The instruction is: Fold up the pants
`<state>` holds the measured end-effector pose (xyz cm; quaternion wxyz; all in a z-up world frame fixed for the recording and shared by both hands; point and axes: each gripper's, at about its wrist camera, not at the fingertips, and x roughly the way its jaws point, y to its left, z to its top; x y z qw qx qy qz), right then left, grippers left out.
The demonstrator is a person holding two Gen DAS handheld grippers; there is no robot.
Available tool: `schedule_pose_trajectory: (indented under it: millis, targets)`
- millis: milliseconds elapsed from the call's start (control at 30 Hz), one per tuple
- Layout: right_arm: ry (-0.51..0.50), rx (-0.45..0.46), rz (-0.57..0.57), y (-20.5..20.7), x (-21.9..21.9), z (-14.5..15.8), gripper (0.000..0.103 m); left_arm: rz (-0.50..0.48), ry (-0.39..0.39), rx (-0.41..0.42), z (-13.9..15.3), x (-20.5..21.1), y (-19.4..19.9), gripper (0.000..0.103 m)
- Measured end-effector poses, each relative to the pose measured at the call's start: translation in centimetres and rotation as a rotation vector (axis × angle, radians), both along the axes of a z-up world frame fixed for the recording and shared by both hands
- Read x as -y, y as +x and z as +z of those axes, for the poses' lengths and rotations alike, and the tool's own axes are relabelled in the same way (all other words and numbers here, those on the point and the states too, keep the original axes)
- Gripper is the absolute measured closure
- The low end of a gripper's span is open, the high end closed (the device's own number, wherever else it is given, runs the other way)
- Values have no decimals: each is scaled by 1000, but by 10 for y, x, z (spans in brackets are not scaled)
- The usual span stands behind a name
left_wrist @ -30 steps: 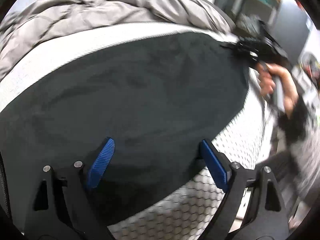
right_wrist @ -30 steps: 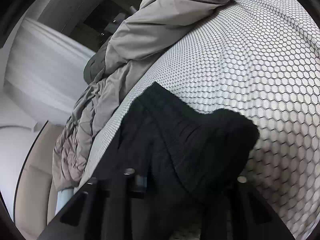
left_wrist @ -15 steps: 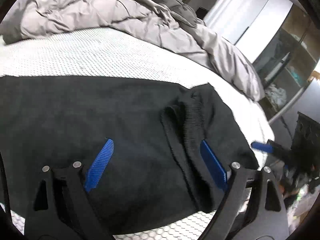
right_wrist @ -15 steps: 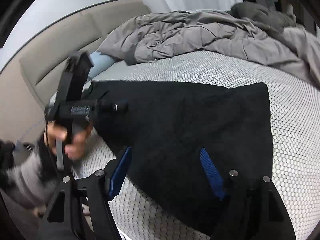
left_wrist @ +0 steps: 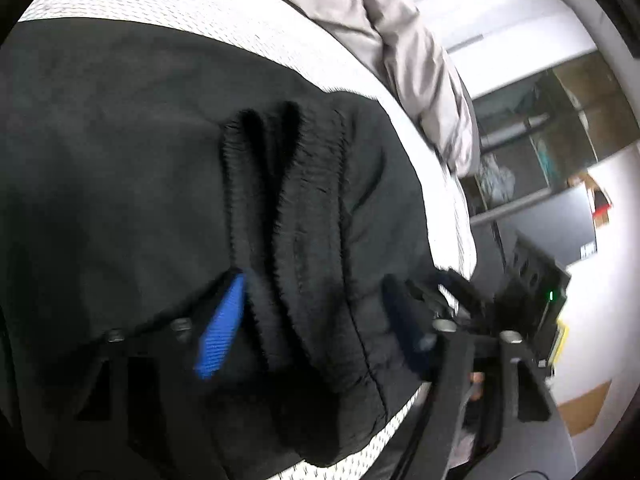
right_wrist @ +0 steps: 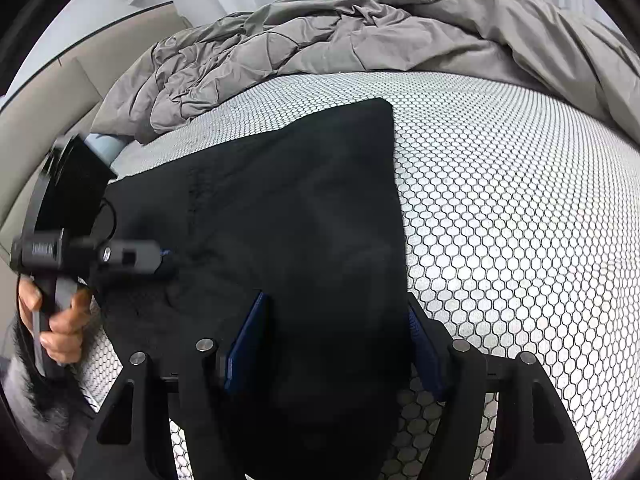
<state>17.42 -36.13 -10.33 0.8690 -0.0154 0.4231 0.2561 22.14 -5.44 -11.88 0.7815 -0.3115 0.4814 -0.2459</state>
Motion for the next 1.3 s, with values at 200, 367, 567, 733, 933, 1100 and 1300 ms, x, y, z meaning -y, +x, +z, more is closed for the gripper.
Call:
schedule_pose_trajectory:
  millis: [200,367,567,733,933,1100,1300]
  targets:
    - [9,-8,2,3,-2,-1,34,-19,-53,-85,-6,-27,-10,57]
    - [11,-9,4,0,5,2,34,-69,-79,-61,-7,-23,-9,34]
    - [16,-11,3,-5,8,-1,34,-30,-101,-35,-5,0,8,62]
    - [2,-8,-5,4,-5,-1,34,48,-70,31,2,-1,0,88]
    - [25,11,-1,6,-16,8,34,144,29,212,59,-34,-23,93]
    - [65,36,21,8,-28,21,33,290,132,246,84,-103,-52,93]
    - [63,-11,54,15,-44,12,31,341,254,28,32,-152,-51,78]
